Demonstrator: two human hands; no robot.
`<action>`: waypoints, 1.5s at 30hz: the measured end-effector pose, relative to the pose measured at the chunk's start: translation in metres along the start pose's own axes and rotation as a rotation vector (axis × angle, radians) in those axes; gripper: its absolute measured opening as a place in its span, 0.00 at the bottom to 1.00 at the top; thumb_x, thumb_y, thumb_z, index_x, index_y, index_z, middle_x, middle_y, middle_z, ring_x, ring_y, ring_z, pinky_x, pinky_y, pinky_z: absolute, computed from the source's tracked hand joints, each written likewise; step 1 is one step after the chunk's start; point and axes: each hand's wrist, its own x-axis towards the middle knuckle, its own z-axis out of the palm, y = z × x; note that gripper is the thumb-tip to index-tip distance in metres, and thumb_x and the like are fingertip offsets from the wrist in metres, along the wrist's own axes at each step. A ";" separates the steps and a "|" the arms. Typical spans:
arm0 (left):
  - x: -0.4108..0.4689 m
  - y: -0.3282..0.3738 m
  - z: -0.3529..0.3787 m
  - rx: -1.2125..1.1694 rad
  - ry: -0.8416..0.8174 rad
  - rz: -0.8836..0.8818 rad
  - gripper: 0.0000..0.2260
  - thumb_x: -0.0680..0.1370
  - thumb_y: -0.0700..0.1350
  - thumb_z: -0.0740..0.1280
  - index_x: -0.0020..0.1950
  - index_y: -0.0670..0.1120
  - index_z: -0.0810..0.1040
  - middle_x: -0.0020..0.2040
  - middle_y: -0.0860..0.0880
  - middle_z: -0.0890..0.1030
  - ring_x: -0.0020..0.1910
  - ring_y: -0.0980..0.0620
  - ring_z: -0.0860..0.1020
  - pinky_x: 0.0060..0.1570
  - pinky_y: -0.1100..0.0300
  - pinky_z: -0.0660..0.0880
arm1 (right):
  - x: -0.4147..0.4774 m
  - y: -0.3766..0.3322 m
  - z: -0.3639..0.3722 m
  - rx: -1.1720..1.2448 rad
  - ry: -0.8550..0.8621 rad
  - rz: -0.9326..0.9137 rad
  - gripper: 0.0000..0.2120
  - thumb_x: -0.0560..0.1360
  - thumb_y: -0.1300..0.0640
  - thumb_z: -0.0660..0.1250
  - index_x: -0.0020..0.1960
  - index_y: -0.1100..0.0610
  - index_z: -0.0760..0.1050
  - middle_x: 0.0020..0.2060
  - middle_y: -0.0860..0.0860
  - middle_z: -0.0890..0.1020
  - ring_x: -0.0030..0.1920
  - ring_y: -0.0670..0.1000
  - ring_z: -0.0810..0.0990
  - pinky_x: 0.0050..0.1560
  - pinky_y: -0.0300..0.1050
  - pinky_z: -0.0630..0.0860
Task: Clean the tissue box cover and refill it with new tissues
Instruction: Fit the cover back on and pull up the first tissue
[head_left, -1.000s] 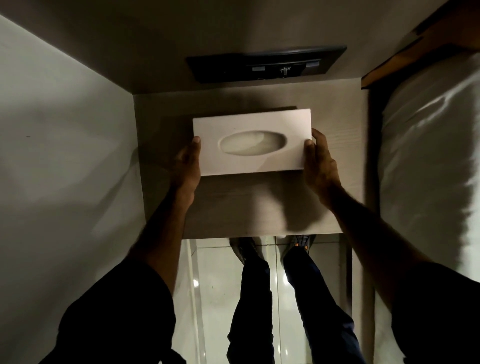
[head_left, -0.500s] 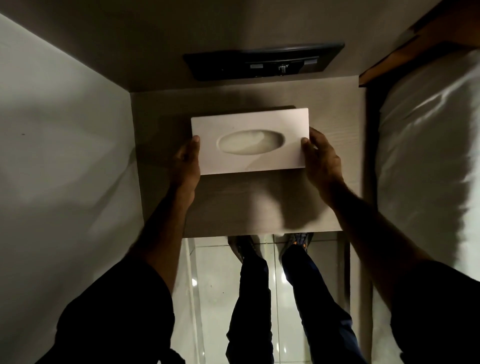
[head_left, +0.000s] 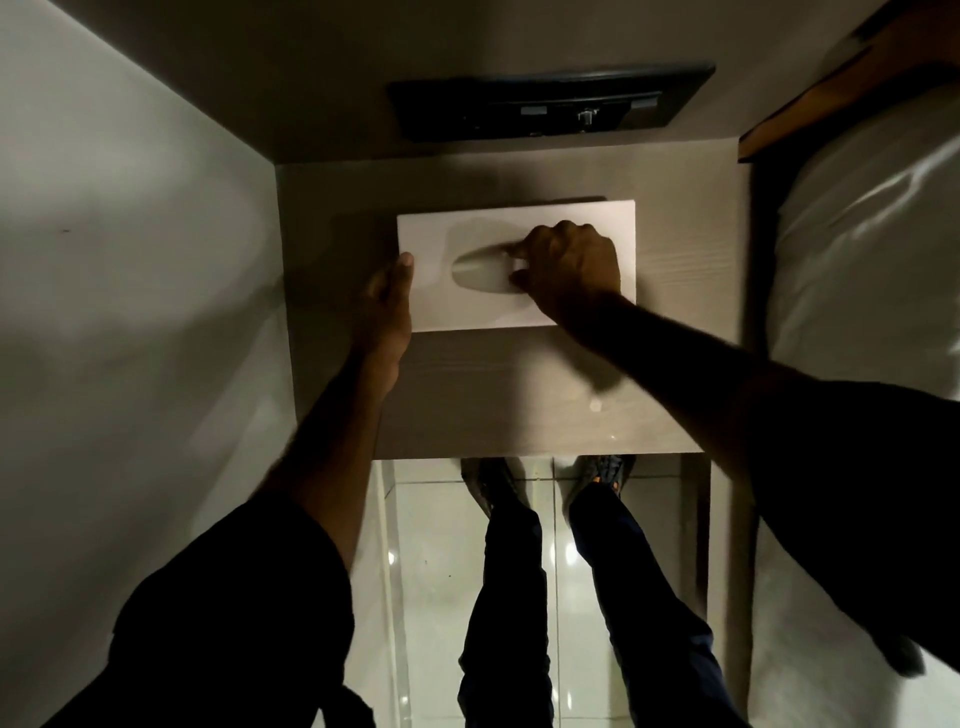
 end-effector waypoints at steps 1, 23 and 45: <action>0.001 -0.001 0.000 0.003 -0.006 0.000 0.15 0.78 0.61 0.61 0.59 0.54 0.75 0.43 0.64 0.73 0.41 0.66 0.72 0.36 0.70 0.65 | 0.002 0.000 0.002 -0.026 0.019 -0.018 0.17 0.78 0.46 0.66 0.60 0.57 0.77 0.55 0.58 0.82 0.54 0.61 0.80 0.49 0.49 0.73; 0.002 0.002 -0.004 0.075 -0.059 0.020 0.15 0.79 0.61 0.59 0.58 0.54 0.74 0.41 0.60 0.74 0.38 0.63 0.73 0.26 0.73 0.69 | 0.006 -0.009 0.000 -0.137 0.020 -0.082 0.13 0.81 0.52 0.59 0.55 0.58 0.78 0.52 0.58 0.83 0.51 0.63 0.81 0.43 0.48 0.69; 0.002 0.001 -0.003 0.091 -0.058 -0.011 0.23 0.78 0.65 0.58 0.67 0.53 0.71 0.43 0.60 0.73 0.40 0.61 0.72 0.33 0.66 0.66 | -0.008 0.022 -0.025 0.115 0.113 -0.321 0.12 0.81 0.52 0.58 0.53 0.56 0.76 0.48 0.57 0.81 0.48 0.61 0.79 0.45 0.52 0.75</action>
